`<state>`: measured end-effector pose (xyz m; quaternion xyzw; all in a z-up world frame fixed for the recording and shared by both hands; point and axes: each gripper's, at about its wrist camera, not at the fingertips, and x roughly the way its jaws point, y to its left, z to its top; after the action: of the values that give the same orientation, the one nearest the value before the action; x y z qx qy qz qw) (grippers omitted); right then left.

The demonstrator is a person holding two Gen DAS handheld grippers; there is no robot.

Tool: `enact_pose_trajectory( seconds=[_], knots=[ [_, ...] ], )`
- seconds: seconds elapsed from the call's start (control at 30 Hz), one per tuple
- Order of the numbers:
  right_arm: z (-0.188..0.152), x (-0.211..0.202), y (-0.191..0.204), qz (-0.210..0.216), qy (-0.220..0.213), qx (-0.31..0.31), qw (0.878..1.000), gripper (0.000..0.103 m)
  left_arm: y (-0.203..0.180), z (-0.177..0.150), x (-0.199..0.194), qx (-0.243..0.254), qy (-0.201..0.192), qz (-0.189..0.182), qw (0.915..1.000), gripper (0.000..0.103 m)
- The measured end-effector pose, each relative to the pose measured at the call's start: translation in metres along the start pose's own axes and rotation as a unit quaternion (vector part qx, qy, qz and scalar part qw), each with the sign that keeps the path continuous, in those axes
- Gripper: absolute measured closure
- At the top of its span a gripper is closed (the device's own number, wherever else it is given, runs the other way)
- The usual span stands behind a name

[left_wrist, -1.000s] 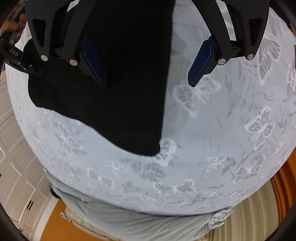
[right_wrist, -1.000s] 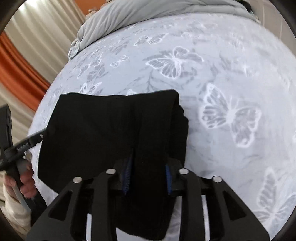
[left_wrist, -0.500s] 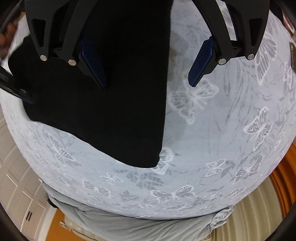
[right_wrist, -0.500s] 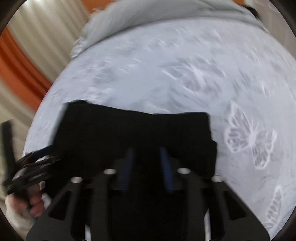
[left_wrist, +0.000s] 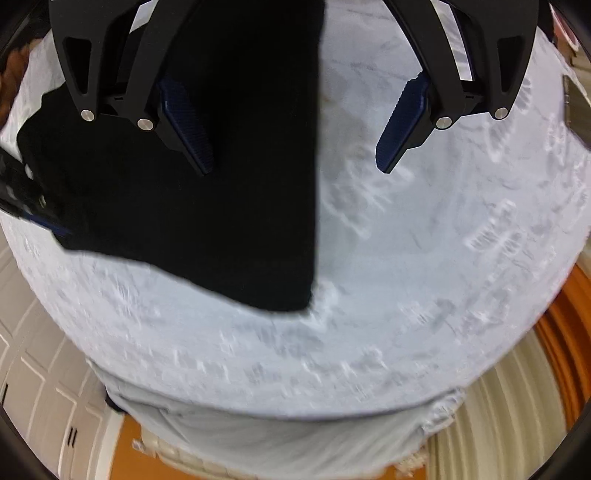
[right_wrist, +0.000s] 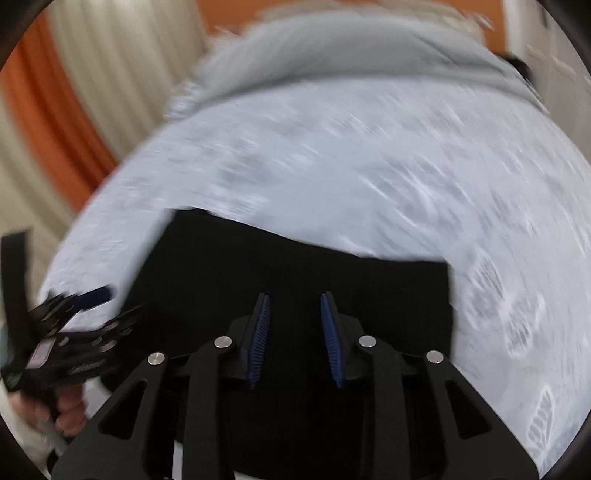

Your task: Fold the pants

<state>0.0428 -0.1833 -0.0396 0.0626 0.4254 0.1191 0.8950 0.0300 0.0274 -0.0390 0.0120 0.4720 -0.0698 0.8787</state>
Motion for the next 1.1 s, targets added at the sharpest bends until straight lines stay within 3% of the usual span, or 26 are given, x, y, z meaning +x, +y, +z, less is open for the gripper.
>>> enact_pose_trajectory(
  seconds=[0.1, 0.17, 0.2, 0.3, 0.37, 0.43, 0.53, 0.57, 0.67, 0.73, 0.83, 0.97, 1.07, 1.1],
  knots=[
    [-0.002, 0.008, 0.022, 0.029, 0.010, -0.029, 0.999, 0.074, 0.027, 0.015, -0.028, -0.031, -0.064, 0.032, 0.9969, 0.016],
    [-0.009, 0.039, 0.032, 0.031, 0.056, -0.044, 0.997, 0.074, 0.047, 0.022, -0.036, -0.058, -0.080, 0.056, 0.9935, 0.016],
    [-0.014, 0.053, 0.035, 0.023, 0.079, -0.046, 0.996, 0.074, 0.060, 0.025, -0.036, -0.075, -0.079, 0.062, 0.9921, 0.016],
    [-0.006, 0.056, 0.047, 0.013, 0.065, -0.049, 0.997, 0.073, 0.085, 0.027, -0.031, -0.118, -0.058, 0.050, 0.9901, 0.016],
    [0.007, 0.042, 0.062, 0.054, 0.029, -0.049, 0.997, 0.073, 0.094, 0.025, -0.027, -0.132, -0.043, 0.035, 0.9897, 0.016],
    [0.016, 0.044, 0.079, 0.072, 0.014, -0.060, 0.996, 0.073, 0.095, 0.022, -0.025, -0.125, -0.035, 0.031, 0.9911, 0.016],
    [0.011, 0.087, 0.097, 0.072, 0.073, -0.061, 0.993, 0.073, 0.087, 0.016, -0.024, -0.098, -0.036, 0.044, 0.9936, 0.016],
    [0.008, 0.099, 0.097, 0.073, 0.073, -0.057, 0.993, 0.073, 0.083, 0.013, -0.023, -0.083, -0.036, 0.052, 0.9945, 0.016],
    [0.017, 0.085, 0.105, 0.072, 0.054, -0.058, 0.994, 0.071, 0.080, 0.009, -0.023, -0.063, -0.034, 0.057, 0.9958, 0.016],
    [0.020, 0.070, 0.111, 0.099, 0.033, -0.068, 0.992, 0.071, 0.085, 0.011, -0.028, -0.068, -0.041, 0.062, 0.9949, 0.016],
    [0.003, 0.084, 0.123, 0.118, 0.067, -0.081, 0.987, 0.067, 0.099, 0.015, -0.037, -0.099, -0.059, 0.070, 0.9909, 0.016],
    [-0.004, 0.092, 0.136, 0.103, 0.046, -0.111, 0.987, 0.067, 0.109, 0.018, -0.035, -0.122, -0.053, 0.067, 0.9888, 0.016],
    [0.008, 0.062, 0.125, 0.101, 0.028, -0.095, 0.990, 0.067, 0.100, 0.015, -0.032, -0.107, -0.046, 0.060, 0.9914, 0.016],
    [0.003, 0.053, 0.120, 0.093, 0.018, -0.087, 0.992, 0.062, 0.094, 0.013, -0.031, -0.096, -0.046, 0.058, 0.9927, 0.016]
  ],
)
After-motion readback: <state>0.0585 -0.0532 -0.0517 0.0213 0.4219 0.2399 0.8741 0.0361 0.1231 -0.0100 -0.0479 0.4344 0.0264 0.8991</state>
